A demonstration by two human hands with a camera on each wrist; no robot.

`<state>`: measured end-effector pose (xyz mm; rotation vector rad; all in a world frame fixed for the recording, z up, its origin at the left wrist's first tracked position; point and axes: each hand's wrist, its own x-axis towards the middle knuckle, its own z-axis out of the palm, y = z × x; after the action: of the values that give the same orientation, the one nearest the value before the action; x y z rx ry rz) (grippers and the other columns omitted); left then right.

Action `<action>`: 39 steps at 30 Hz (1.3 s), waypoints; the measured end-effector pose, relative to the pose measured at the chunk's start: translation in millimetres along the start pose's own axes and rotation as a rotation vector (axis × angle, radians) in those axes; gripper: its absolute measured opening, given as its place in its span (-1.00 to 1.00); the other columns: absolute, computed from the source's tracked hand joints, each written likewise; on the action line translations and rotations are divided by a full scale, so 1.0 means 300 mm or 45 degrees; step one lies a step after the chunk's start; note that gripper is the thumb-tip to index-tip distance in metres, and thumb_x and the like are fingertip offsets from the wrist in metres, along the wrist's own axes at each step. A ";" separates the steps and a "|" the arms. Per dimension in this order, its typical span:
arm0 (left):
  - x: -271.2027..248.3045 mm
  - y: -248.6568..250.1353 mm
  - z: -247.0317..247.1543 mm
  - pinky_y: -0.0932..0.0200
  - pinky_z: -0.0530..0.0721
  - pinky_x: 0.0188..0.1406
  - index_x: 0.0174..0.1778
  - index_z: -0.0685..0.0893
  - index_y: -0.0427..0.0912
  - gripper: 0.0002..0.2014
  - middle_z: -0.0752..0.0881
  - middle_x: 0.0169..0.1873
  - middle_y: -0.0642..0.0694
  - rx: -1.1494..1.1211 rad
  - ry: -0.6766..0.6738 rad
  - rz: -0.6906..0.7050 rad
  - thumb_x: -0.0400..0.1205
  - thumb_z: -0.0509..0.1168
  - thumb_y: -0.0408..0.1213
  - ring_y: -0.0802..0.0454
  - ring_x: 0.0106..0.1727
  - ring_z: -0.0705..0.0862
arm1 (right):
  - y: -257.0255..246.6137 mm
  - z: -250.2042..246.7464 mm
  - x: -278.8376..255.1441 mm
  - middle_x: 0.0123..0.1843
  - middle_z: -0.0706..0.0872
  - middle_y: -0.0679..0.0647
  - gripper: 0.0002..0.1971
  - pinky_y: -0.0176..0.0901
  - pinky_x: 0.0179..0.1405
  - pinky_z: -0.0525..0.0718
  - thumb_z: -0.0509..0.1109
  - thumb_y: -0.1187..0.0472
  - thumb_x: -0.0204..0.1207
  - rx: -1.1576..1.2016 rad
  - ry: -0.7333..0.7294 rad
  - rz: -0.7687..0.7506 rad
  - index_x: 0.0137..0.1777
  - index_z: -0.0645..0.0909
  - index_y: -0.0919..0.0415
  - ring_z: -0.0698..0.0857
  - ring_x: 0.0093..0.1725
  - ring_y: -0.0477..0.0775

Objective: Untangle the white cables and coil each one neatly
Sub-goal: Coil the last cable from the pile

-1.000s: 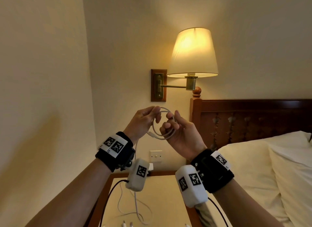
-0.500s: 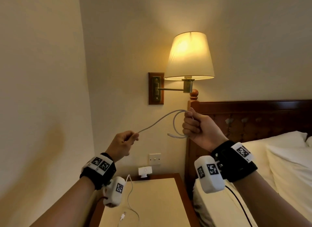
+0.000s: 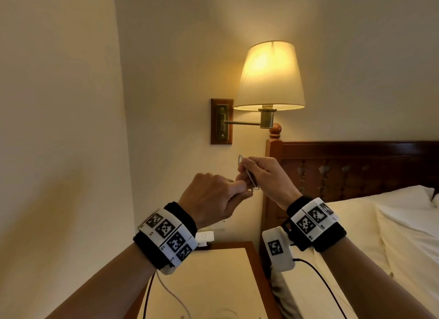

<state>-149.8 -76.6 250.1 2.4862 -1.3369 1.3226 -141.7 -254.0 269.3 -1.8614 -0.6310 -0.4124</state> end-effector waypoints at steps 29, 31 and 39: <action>-0.087 -0.149 0.129 0.18 0.45 -0.32 -0.38 0.55 -0.04 -0.64 0.49 -0.52 0.10 -0.975 0.236 -0.833 0.66 0.15 0.05 0.19 -0.46 0.42 | -0.036 -0.066 -0.011 -0.60 0.23 -0.09 -0.64 -0.29 -0.56 0.24 0.00 0.10 0.76 1.322 -0.165 0.355 -0.24 0.46 0.15 0.19 -0.62 -0.13; -0.140 -0.147 0.166 0.14 0.47 -0.31 -0.33 0.60 -0.09 -0.64 0.51 -0.49 0.06 -0.950 0.159 -0.903 0.69 0.16 0.02 0.15 -0.44 0.44 | -0.033 -0.091 -0.002 -0.60 0.28 -0.09 -0.64 -0.30 -0.55 0.32 0.00 0.10 0.77 1.310 -0.105 0.325 -0.23 0.45 0.14 0.25 -0.62 -0.13; -0.050 -0.024 0.077 0.25 0.30 -0.55 -0.55 0.41 -0.13 -0.55 0.42 -0.63 0.01 -0.751 -0.151 -1.010 0.71 0.19 -0.20 0.09 -0.59 0.33 | -0.023 -0.077 0.021 -0.39 0.62 0.06 -0.69 -0.26 -0.36 0.67 0.10 0.11 0.76 1.039 -0.031 0.216 -0.13 0.54 0.23 0.64 -0.42 -0.02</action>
<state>-133.5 -70.9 227.4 2.2659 -0.4971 0.5166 -140.6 -272.0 286.3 -1.1239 -0.5403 0.0006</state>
